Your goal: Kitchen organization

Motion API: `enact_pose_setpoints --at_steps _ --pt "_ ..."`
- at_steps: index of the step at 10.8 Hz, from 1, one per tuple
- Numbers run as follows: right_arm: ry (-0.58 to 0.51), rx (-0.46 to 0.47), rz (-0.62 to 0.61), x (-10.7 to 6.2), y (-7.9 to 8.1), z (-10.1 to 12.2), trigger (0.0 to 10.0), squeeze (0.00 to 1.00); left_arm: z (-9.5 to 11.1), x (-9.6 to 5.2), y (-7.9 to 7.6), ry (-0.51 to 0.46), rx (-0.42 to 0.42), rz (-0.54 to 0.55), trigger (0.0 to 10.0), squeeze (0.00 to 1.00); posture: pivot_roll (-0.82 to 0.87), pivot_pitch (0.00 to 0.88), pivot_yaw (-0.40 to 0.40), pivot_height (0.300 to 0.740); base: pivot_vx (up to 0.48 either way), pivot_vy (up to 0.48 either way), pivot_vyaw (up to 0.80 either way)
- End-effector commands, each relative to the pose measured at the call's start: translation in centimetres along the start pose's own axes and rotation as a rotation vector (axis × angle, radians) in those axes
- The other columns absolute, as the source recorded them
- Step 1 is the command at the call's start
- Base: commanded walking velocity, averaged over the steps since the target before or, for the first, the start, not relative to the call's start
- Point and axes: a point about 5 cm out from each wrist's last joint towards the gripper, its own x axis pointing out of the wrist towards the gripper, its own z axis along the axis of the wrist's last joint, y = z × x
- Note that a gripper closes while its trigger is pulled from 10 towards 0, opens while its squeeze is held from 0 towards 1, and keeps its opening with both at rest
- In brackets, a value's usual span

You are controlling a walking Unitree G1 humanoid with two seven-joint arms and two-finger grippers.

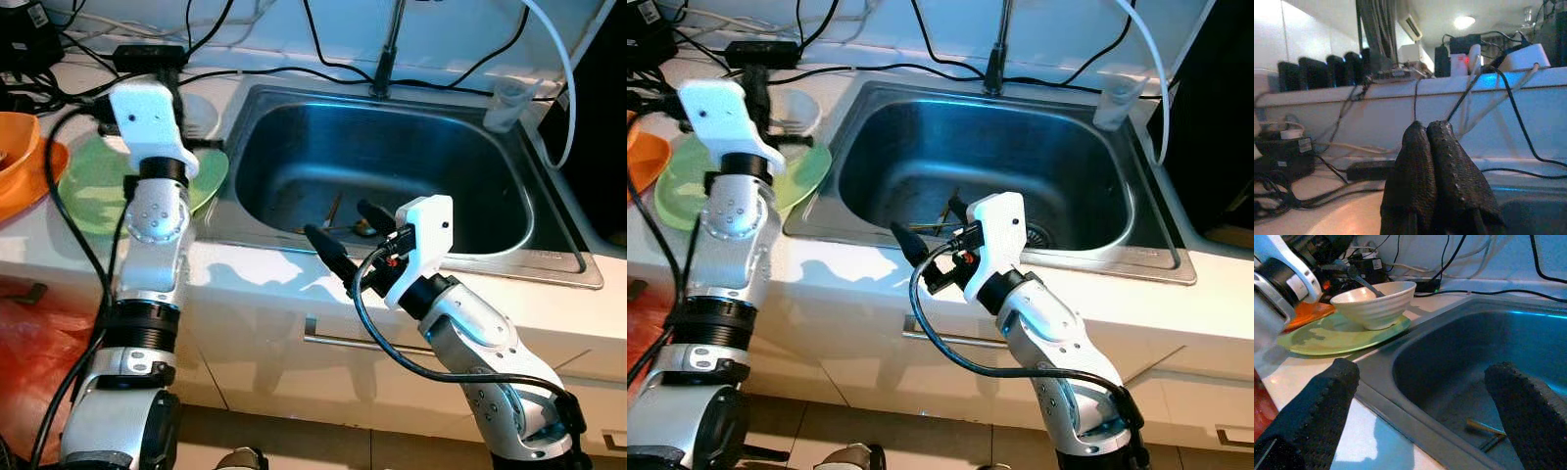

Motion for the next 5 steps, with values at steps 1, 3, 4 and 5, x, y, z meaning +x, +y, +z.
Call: enact_pose_setpoints --at_steps 1,3,4,5 --pt "-0.017 -0.010 -0.018 0.0 -0.4 0.4 10.0 0.00 0.9 0.2 0.2 -0.039 0.030 0.012 0.0 0.00 0.04 0.076 -0.003 0.740 0.000 0.000 0.00" --pt "-0.025 -0.009 -0.020 0.1 -0.4 0.5 10.0 0.00 2.5 0.9 0.8 -0.096 0.092 0.050 0.0 0.00 0.04 0.074 -0.002 0.740 0.000 0.000 0.00" --pt "-0.026 -0.009 -0.020 0.1 -0.4 0.5 10.0 0.00 2.7 1.0 0.7 -0.103 0.087 0.049 0.0 0.00 0.04 0.074 -0.002 0.740 0.000 0.000 0.00" --pt "-0.026 -0.009 -0.021 0.1 -0.5 0.5 10.0 0.00 3.4 1.2 -0.2 -0.132 0.039 0.014 0.0 0.00 0.04 0.073 -0.002 0.740 0.000 0.000 0.00"
